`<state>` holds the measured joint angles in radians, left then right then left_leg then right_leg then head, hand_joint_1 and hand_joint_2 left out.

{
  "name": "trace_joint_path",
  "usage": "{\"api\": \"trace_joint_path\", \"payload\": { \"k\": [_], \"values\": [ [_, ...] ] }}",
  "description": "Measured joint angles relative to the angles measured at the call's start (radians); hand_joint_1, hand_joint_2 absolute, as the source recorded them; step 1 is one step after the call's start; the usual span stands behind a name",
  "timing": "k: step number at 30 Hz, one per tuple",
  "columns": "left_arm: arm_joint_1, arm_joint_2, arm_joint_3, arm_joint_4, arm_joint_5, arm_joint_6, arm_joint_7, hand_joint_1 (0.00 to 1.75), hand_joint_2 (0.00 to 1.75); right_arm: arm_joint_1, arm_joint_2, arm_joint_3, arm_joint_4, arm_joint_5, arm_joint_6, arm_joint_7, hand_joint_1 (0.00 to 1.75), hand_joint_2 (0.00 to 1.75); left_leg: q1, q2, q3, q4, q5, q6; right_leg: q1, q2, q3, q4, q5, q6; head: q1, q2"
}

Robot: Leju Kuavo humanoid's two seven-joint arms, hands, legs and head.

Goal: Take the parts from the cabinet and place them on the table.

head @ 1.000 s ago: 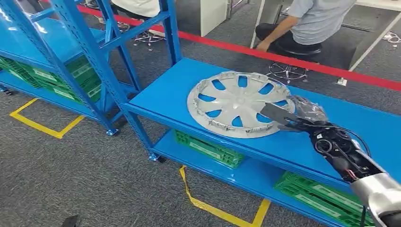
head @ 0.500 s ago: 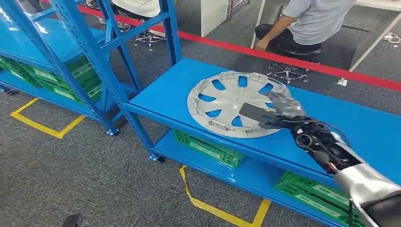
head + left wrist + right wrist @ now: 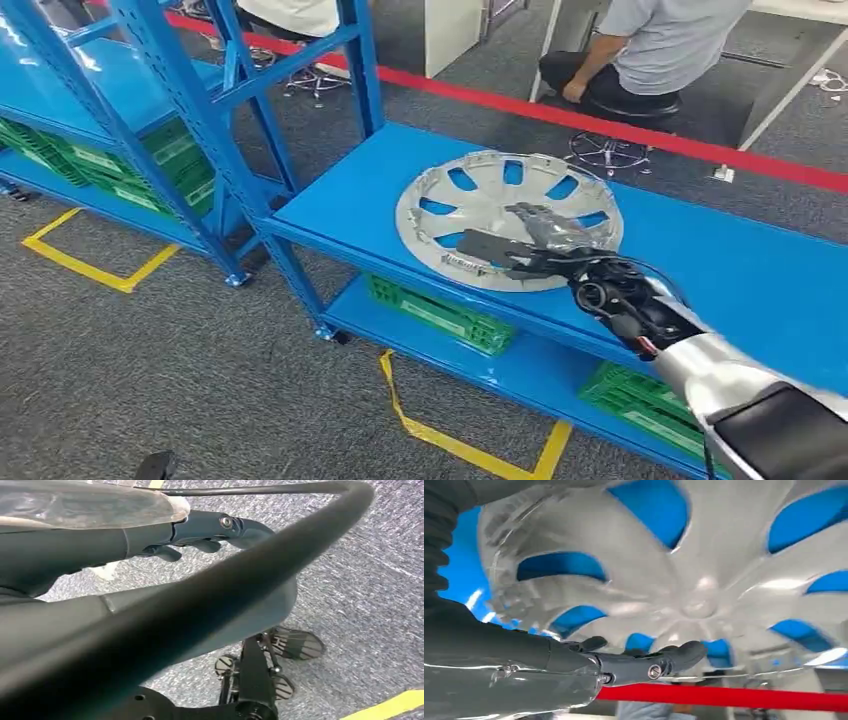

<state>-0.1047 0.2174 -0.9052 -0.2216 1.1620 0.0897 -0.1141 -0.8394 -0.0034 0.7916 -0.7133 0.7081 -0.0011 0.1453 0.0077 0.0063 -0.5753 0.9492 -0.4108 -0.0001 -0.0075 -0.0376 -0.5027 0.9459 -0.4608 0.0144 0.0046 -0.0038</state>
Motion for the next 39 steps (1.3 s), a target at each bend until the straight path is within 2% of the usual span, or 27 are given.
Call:
{"api": "trace_joint_path", "payload": {
  "k": [4,8,12,23,39],
  "values": [
    [0.0,-0.002,-0.002,0.0,0.005,0.007,0.0,0.0,0.0,-0.007,0.065,0.046,0.042,0.022,0.006,-0.044,0.0,1.75,0.0,0.0,0.0,-0.001,0.0,-0.001,0.001,0.0,0.0,0.0,0.0,0.0,0.0,0.0],
    [-0.001,-0.003,-0.002,0.0,0.018,0.01,0.0,0.0,0.0,-0.021,0.132,0.084,0.084,0.023,0.021,-0.059,0.0,1.75,0.001,0.0,0.0,-0.002,0.001,-0.002,0.001,0.0,-0.001,0.0,0.0,-0.001,-0.002,0.0],
    [0.0,-0.003,-0.002,0.0,0.025,0.017,0.007,0.0,0.0,-0.022,0.166,0.108,0.123,0.014,0.022,-0.068,0.0,1.75,0.001,0.0,0.0,-0.002,0.001,-0.002,0.001,0.0,-0.001,0.0,-0.001,-0.001,-0.002,0.0],
    [0.0,-0.003,-0.002,0.0,0.03,0.018,0.011,0.0,0.0,-0.023,0.185,0.135,0.186,0.01,0.021,-0.068,0.0,1.75,0.001,0.0,0.0,-0.002,0.001,-0.002,0.001,0.0,-0.001,0.0,0.0,-0.001,-0.002,0.0],
    [0.0,-0.003,-0.002,0.0,0.032,0.018,0.011,0.0,0.0,-0.023,0.192,0.147,0.214,0.01,0.021,-0.068,0.0,1.75,0.001,0.0,0.0,-0.002,0.001,-0.002,0.001,0.0,-0.001,0.0,0.0,-0.001,-0.003,0.0]
  ]
}}
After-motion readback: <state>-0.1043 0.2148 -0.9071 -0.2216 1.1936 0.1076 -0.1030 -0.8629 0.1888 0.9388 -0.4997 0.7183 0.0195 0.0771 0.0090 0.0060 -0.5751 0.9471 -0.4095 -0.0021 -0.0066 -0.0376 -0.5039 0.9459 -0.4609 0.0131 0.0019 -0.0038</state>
